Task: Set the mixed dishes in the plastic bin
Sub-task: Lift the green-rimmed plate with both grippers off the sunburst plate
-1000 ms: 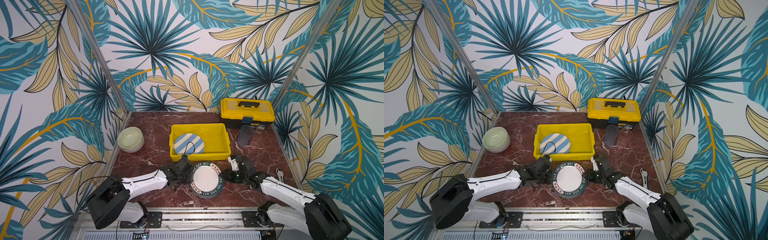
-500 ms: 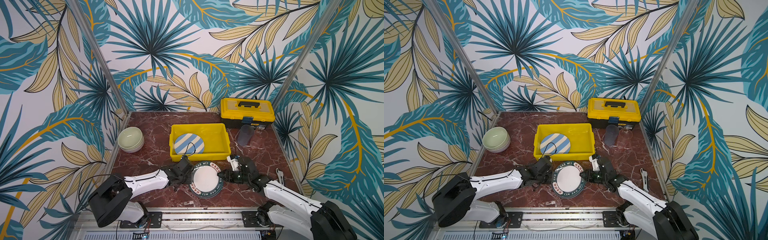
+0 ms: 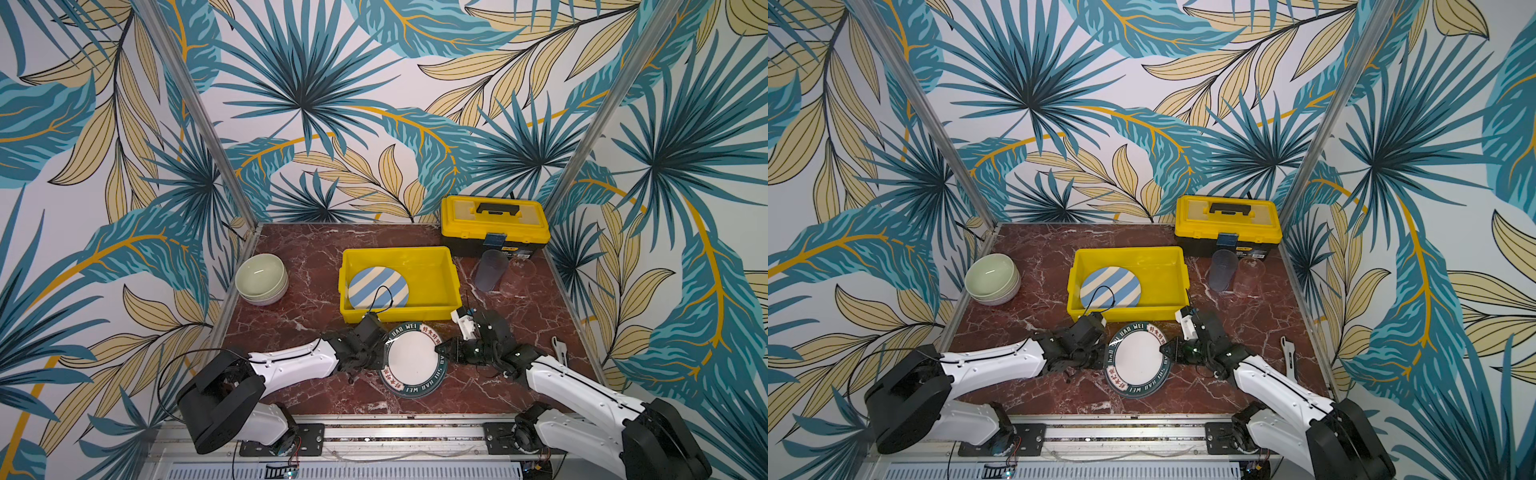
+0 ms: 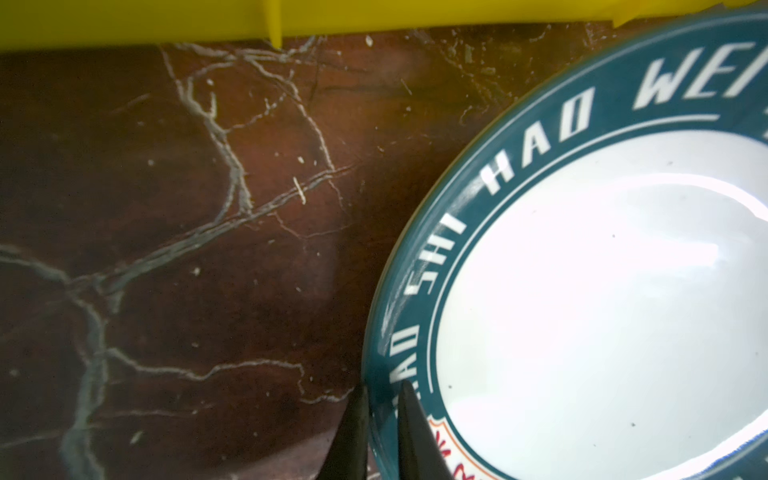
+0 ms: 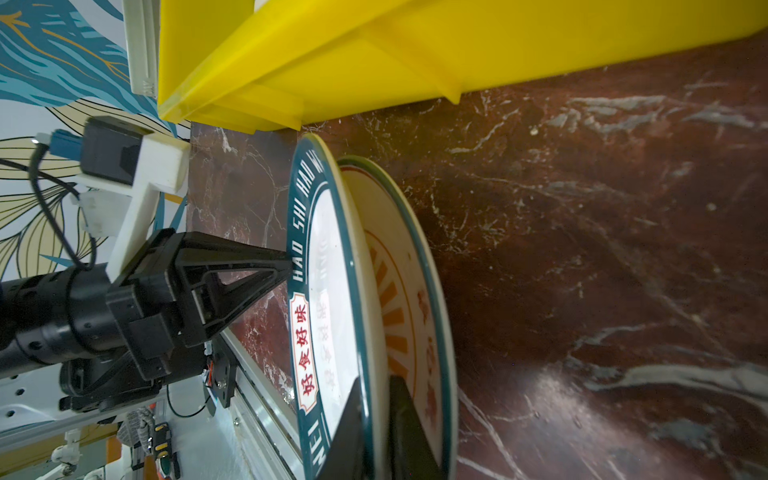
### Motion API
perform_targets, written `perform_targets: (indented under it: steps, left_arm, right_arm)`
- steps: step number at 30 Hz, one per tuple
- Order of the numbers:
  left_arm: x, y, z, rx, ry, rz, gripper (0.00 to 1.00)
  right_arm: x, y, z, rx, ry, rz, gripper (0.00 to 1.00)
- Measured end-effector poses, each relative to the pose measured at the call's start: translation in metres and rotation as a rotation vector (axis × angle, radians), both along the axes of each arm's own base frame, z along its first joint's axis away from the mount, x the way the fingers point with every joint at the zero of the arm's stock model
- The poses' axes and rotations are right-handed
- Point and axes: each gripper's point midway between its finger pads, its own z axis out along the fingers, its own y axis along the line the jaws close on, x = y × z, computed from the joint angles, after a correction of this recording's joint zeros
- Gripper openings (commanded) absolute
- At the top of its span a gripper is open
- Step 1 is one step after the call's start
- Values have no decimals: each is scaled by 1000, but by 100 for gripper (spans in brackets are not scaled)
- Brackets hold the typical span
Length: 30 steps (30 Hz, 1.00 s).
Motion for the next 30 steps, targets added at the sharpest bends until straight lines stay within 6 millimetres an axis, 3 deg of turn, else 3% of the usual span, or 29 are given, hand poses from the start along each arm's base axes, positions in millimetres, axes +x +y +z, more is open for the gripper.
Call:
perform_targets:
  steps: [12,15,25,30]
  left_arm:
    - [2,-3,35,-37,-64,-32,35]
    - [0,2,39,-28,-74,-35,44]
    - [4,33,80,-68,-188,12,69]
    - [3,58,91,-55,-251,61,75]
  right_arm:
    - [-3,-5,1,-70,7,22,2]
    - [-7,-8,5,-84,6,33,2]
    - [-1,-9,40,-95,-85,52,0]
    - [13,-2,79,-80,-171,72,0]
